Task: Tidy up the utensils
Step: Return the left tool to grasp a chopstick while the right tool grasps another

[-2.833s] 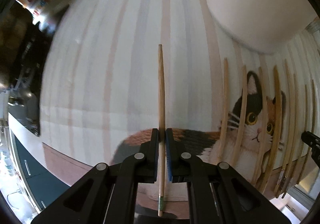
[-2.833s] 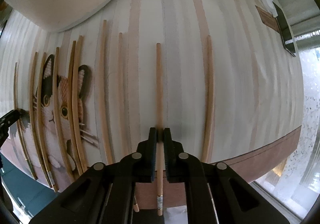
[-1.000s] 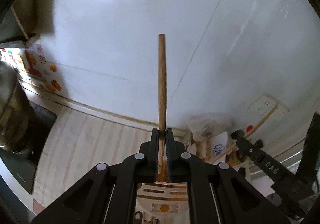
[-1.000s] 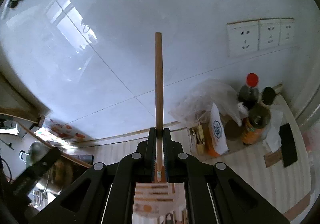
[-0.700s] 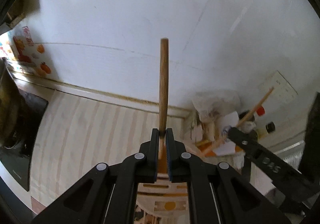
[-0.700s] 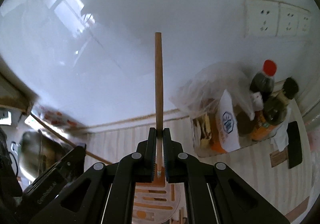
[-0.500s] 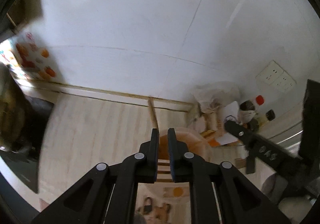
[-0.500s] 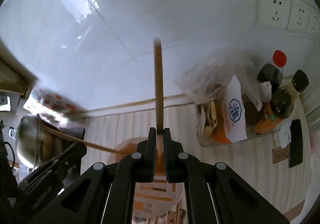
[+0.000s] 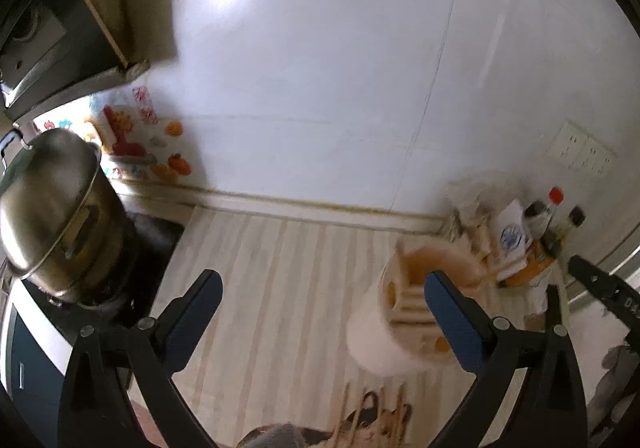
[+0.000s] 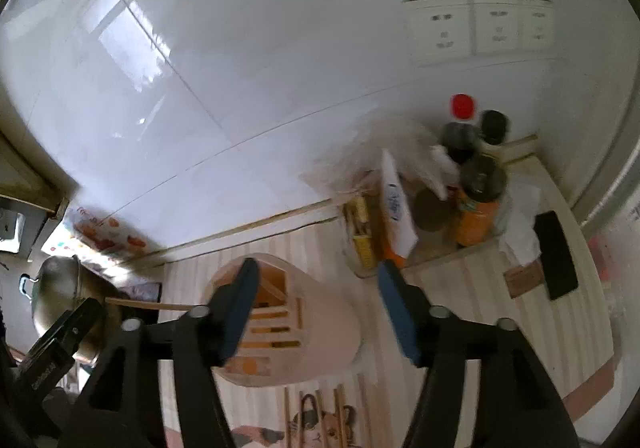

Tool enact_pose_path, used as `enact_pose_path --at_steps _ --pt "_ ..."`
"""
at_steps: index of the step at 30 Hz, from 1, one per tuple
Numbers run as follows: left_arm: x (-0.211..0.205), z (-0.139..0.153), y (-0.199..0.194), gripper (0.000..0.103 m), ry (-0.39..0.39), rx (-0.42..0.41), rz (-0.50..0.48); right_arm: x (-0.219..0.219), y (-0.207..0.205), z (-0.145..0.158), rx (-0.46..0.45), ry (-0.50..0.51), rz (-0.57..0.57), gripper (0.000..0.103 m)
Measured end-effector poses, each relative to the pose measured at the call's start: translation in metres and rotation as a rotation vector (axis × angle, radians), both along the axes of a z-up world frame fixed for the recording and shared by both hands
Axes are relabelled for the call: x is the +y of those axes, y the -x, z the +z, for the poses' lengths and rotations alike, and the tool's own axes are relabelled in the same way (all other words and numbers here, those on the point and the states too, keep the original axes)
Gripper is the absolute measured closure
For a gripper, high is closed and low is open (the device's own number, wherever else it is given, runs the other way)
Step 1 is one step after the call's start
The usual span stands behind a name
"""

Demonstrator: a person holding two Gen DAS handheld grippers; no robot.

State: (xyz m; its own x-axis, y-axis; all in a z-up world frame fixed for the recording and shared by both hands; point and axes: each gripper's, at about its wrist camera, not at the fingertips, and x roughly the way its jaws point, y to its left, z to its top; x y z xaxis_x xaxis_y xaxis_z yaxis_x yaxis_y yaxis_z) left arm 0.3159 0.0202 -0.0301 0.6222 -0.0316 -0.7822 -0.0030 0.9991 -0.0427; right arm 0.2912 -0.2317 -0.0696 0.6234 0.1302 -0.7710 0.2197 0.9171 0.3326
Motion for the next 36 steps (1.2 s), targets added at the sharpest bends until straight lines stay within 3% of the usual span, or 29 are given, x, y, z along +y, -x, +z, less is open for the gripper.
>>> enact_pose_path --at_steps 5,15,17,21,24,26,29,35,36 --pt "0.002 -0.037 0.024 0.0 -0.058 0.054 -0.007 -0.006 0.031 -0.017 -0.007 0.067 -0.035 0.024" --pt "-0.007 -0.184 0.066 0.004 -0.081 0.367 -0.064 -0.005 0.078 -0.125 0.269 0.074 0.019 0.026" --pt "-0.011 -0.21 0.069 0.028 -0.049 0.439 -0.087 -0.004 0.088 -0.15 0.325 0.064 0.033 0.038" --pt "-0.027 -0.255 0.071 0.057 -0.038 0.558 -0.142 0.0 0.099 -0.198 0.426 0.006 0.079 0.067" --pt "-0.036 -0.27 0.07 0.059 -0.074 0.577 -0.164 0.005 0.104 -0.224 0.474 0.013 0.104 0.072" --pt "-0.039 -0.279 0.07 0.081 -0.098 0.586 -0.169 0.009 0.106 -0.234 0.495 0.019 0.12 0.072" --pt "-0.037 -0.284 0.071 0.095 -0.095 0.592 -0.153 0.02 0.106 -0.249 0.538 0.036 0.165 0.072" --pt "-0.021 -0.276 0.064 0.098 -0.052 0.612 -0.086 0.039 0.107 -0.273 0.609 0.097 0.218 0.073" --pt "-0.017 -0.275 0.063 0.098 -0.042 0.62 -0.077 0.041 0.107 -0.272 0.6 0.12 0.223 0.083"
